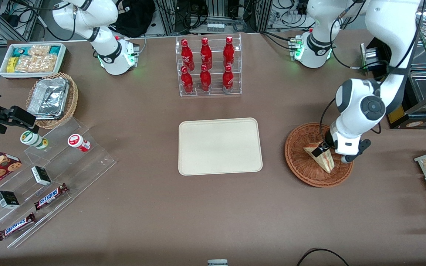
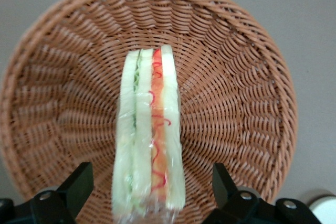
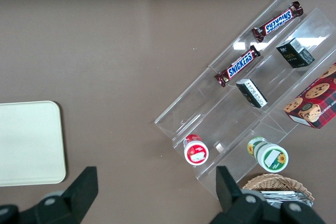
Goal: Place sandwich from basket to tray
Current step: 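Lower the left gripper and close it on the wrapped sandwich, then lift the sandwich and carry it with the left gripper over the beige tray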
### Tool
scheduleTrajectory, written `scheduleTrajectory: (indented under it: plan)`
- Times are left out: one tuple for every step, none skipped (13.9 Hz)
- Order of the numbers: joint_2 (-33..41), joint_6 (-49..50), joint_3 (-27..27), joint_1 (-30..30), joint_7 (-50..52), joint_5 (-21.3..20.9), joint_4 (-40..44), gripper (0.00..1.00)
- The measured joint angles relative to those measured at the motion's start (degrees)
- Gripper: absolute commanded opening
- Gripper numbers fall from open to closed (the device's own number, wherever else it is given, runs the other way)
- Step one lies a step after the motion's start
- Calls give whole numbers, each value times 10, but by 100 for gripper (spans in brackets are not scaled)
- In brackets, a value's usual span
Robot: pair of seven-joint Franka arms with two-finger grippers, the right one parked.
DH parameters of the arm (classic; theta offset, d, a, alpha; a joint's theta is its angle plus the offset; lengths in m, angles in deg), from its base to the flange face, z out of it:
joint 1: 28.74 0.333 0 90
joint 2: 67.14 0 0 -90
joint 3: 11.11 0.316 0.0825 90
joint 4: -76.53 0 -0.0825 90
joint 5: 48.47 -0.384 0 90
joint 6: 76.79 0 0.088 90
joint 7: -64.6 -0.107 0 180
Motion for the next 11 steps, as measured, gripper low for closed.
scheduleTrajectory:
  plan:
    - [-13, -11, 0, 0, 0, 0, 0, 70]
    - [-25, -21, 0, 0, 0, 0, 0, 43]
    - [-34, -29, 0, 0, 0, 0, 0, 24]
    - [-38, -33, 0, 1, 0, 0, 1, 15]
    - [-38, -33, 0, 1, 0, -1, 2, 13]
    - [-35, -30, 1, 2, -2, -1, 4, 12]
    - [-30, -23, 1, 2, -6, -1, 7, 12]
    - [-21, -4, 1, 2, -11, -2, 12, 12]
    - [-9, 26, 1, 2, -15, -2, 20, 12]
    - [6, 64, 1, 2, -17, -2, 32, 12]
    - [21, 107, 0, 2, -19, -2, 49, 12]
